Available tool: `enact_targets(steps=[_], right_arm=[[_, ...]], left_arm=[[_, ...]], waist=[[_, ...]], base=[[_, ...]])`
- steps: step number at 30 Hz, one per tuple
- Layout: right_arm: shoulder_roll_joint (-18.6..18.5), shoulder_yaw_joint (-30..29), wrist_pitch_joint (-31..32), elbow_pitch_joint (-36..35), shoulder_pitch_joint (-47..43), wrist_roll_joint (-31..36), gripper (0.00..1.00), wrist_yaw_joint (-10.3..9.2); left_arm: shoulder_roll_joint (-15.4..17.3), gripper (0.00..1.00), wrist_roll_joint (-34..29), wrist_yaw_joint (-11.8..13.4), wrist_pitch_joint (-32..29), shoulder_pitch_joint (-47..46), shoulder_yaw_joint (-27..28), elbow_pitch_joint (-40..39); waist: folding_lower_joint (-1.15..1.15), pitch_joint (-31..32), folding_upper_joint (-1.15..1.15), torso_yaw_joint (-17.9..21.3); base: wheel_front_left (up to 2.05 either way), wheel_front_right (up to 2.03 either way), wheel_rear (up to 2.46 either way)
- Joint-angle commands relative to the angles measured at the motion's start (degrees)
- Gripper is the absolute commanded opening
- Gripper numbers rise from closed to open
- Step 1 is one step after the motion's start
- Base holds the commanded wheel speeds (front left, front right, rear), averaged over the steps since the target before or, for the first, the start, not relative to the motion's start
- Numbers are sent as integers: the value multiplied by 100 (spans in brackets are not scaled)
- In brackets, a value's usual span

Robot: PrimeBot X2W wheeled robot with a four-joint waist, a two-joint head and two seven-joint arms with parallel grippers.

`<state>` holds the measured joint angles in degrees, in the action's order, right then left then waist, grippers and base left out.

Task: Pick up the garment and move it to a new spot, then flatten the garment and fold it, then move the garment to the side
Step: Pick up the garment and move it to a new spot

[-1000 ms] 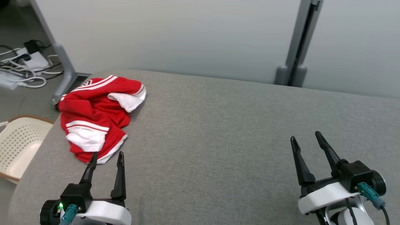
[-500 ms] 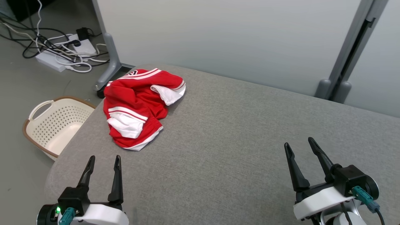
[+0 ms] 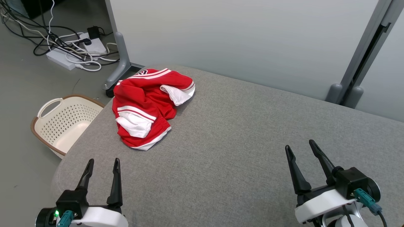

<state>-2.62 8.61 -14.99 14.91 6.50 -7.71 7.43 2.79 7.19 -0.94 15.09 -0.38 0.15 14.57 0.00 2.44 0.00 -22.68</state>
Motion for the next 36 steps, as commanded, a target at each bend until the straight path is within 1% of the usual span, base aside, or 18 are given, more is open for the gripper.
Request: enact_targets(steps=[1,6,9,14,19,21,22,24,27,31,34,36], right_arm=[[-50,9,-32,-16,-24,-44,100,11],[-49,19,-32,-22,4,-67,100,11],[-50,47,-32,-19,67,-64,100,11],[-51,37,-32,-28,135,-39,100,11],[-49,14,-32,-38,248,-2,100,11],[-50,22,-32,-43,289,15,100,11],[-50,22,-32,-43,289,15,100,11],[-50,38,-32,-54,371,23,100,11],[-50,8,-32,-66,447,53,100,11],[-49,24,-32,-93,582,117,100,11],[-54,7,-32,-145,692,158,100,11],[-56,-2,-32,-172,755,169,100,11]], left_arm=[[23,100,46,15,9,-38,29,-19],[32,100,119,-51,9,-105,48,63],[107,100,185,-116,-86,-303,61,136],[390,100,415,-352,-660,-811,91,104],[817,100,719,-485,-1440,-1449,230,105],[1038,100,888,-532,-1748,-1747,300,189],[1038,100,888,-532,-1748,-1747,300,189],[1295,100,1034,-584,-1921,-2070,347,248],[1612,100,1359,-629,-2318,-2477,361,550],[2099,100,1767,-646,-3072,-3097,351,1089],[2359,100,2086,-655,-3521,-3436,238,1458],[2595,100,2312,-651,-3753,-3604,133,1623]], waist=[[0,-2,0,19],[0,-23,0,92],[0,-72,0,175],[0,-233,0,419],[0,-430,0,729],[0,-515,0,861],[0,-515,0,861],[0,-614,0,1008],[0,-767,0,1199],[0,-998,0,1446],[0,-1196,0,1649],[0,-1334,0,1783]], base=[[0,0,0],[0,0,0],[0,0,0],[0,0,0],[0,0,0],[0,0,0],[0,0,0],[0,0,0],[0,0,0],[0,0,0],[0,0,0],[0,0,0]])
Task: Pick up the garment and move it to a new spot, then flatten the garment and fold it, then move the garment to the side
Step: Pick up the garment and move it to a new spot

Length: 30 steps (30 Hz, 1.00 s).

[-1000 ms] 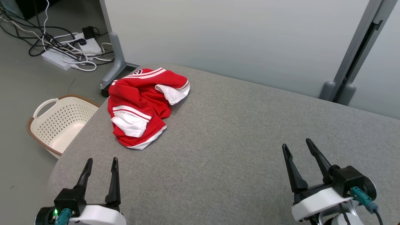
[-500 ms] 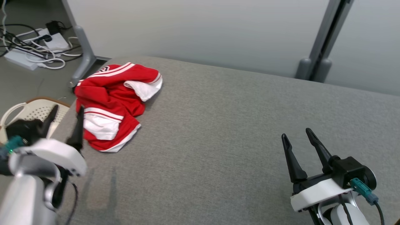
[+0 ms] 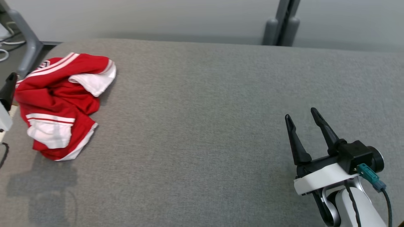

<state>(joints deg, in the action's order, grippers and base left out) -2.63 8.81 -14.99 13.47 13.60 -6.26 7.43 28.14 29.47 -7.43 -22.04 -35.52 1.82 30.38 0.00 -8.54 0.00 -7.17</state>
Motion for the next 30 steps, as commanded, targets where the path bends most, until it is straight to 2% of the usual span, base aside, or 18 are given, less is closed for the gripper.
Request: enact_targets(steps=[1,10,16,22,23,25,26,27,30], right_arm=[[-56,-28,-32,-42,80,27,100,11],[-78,-48,-32,-133,325,85,100,11],[-108,-55,-32,-180,389,94,100,11],[-138,-96,-32,-237,396,118,100,11],[-137,-98,-32,-248,394,126,100,11],[-130,-100,-32,-258,401,147,100,11],[-126,-94,-32,-259,408,146,100,11],[-121,-84,-32,-256,416,139,100,11],[-112,-56,-32,-226,434,126,100,11]], left_arm=[[166,100,181,-3,-141,-172,-83,120],[1019,100,908,-5,-625,-777,-273,1075],[1344,100,1165,-6,-954,-1031,-288,1856],[1451,100,1393,-6,-1270,-1141,-525,2155],[1452,86,1435,-5,-1300,-1143,-569,2179],[1465,42,1482,-6,-1274,-1191,-654,2189],[1479,16,1505,-6,-1248,-1208,-700,2185],[1487,0,1516,-6,-1228,-1220,-743,2190],[1518,0,1561,-6,-1157,-1236,-888,2187]], waist=[[0,-307,0,293],[0,-890,0,828],[0,-1095,0,1086],[0,-1201,0,1178],[0,-1216,0,1179],[0,-1241,0,1176],[0,-1250,0,1173],[0,-1252,0,1168],[0,-1240,0,1152]], base=[[0,0,0],[0,0,0],[0,0,0],[0,0,0],[0,0,0],[0,0,0],[0,0,0],[0,0,0],[0,0,0]])
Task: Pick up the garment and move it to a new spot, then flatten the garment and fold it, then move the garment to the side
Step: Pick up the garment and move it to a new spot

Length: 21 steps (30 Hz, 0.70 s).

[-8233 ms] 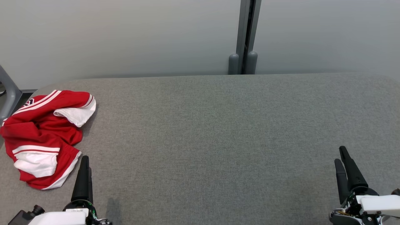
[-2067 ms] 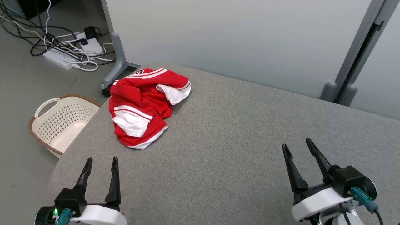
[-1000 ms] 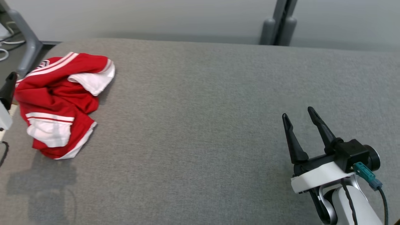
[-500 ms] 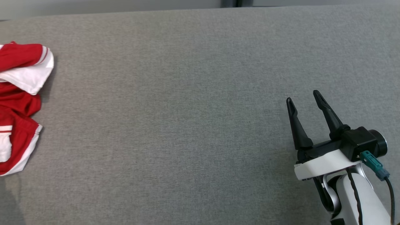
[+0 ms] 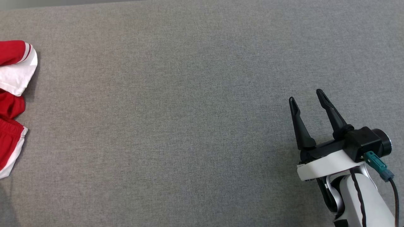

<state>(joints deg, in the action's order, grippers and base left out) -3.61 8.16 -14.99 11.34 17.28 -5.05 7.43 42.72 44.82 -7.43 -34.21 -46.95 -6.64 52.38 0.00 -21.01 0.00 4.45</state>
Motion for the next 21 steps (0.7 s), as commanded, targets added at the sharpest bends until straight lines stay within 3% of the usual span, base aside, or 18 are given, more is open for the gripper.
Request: enact_targets(steps=[1,9,21], right_arm=[[-14,9,-32,-13,66,5,100,11],[-5,57,-32,64,58,-41,100,11],[45,79,-32,223,-272,-191,100,11]], left_arm=[[60,0,26,-6,59,-92,-42,-13],[119,0,-32,-6,420,-257,-619,-207],[300,0,-366,-6,843,-677,-2029,-1289]], waist=[[0,6,0,-9],[0,156,0,-84],[0,1087,0,-93]], base=[[0,0,0],[0,0,0],[0,0,0]])
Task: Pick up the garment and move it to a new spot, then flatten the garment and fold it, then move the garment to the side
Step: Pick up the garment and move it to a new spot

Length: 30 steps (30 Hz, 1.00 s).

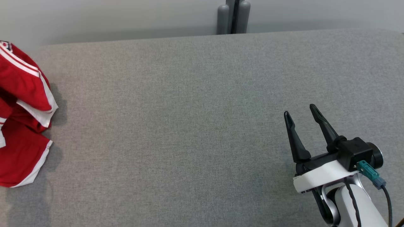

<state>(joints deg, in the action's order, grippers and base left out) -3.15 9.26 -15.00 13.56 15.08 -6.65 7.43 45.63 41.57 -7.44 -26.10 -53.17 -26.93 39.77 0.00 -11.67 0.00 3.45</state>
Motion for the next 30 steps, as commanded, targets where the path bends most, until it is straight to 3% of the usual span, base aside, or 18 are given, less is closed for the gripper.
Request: enact_targets(steps=[1,10,14,23,30], right_arm=[[1,-33,-31,9,-74,-46,100,11],[10,-63,-31,77,-255,-156,100,11],[11,-86,-31,77,-292,-214,100,11],[11,-229,-31,0,-338,-314,100,11],[11,-303,-31,-47,-294,-335,100,11]], left_arm=[[6,0,-46,-5,43,-98,-116,-161],[-151,0,-65,-5,-48,-224,-844,-1394],[-365,0,-1,-5,-170,-198,-1048,-1962],[-1330,0,390,46,239,-317,-1083,-3159],[-1824,0,614,213,748,64,-992,-3438]], waist=[[0,225,0,16],[0,757,0,209],[0,922,0,339],[0,960,0,596],[0,804,0,695]], base=[[0,0,0],[0,0,0],[0,0,0],[0,0,0],[0,0,0]])
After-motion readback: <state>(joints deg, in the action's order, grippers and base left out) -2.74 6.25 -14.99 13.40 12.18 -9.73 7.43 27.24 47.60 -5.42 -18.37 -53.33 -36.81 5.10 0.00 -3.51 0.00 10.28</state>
